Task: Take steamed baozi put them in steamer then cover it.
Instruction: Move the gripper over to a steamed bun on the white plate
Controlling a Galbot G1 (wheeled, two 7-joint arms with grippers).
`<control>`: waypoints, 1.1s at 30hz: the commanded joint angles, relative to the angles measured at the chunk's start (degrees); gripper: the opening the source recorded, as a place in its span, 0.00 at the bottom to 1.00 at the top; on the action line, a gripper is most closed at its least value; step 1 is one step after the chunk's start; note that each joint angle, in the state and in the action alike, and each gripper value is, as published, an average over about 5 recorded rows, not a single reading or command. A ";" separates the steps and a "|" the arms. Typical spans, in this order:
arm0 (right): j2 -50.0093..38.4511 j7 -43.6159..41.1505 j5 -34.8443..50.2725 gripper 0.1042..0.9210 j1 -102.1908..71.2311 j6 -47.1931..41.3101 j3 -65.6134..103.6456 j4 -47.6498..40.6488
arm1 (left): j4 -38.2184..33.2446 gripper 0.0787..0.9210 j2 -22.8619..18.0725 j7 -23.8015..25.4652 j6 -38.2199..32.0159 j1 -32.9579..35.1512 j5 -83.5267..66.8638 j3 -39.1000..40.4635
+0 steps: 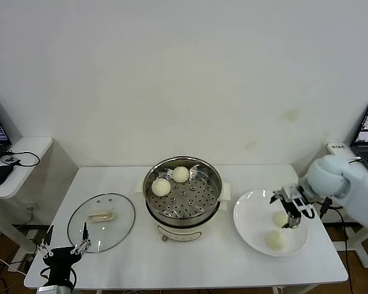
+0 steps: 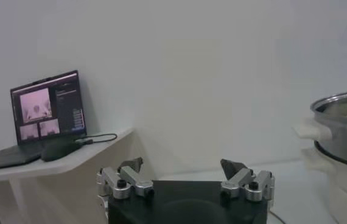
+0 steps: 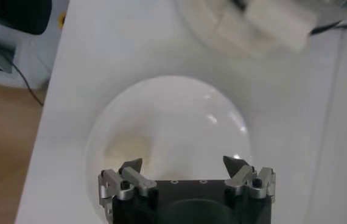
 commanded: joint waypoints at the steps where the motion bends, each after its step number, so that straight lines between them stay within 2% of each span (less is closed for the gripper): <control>1: 0.07 0.59 -4.59 0.88 -11.90 0.69 6.23 -1.28 | 0.15 0.88 -0.09 -0.01 0.03 0.06 0.10 -0.10; 23: 6.69 1.15 -6.06 0.87 -12.71 -0.31 5.83 -7.71 | 1.05 0.88 -0.17 -0.06 0.01 -0.28 0.04 -0.35; 33: 6.92 0.87 -6.04 0.72 -13.29 -0.90 5.89 -8.41 | 1.16 0.88 -0.24 -0.12 -0.01 -0.35 0.02 -0.31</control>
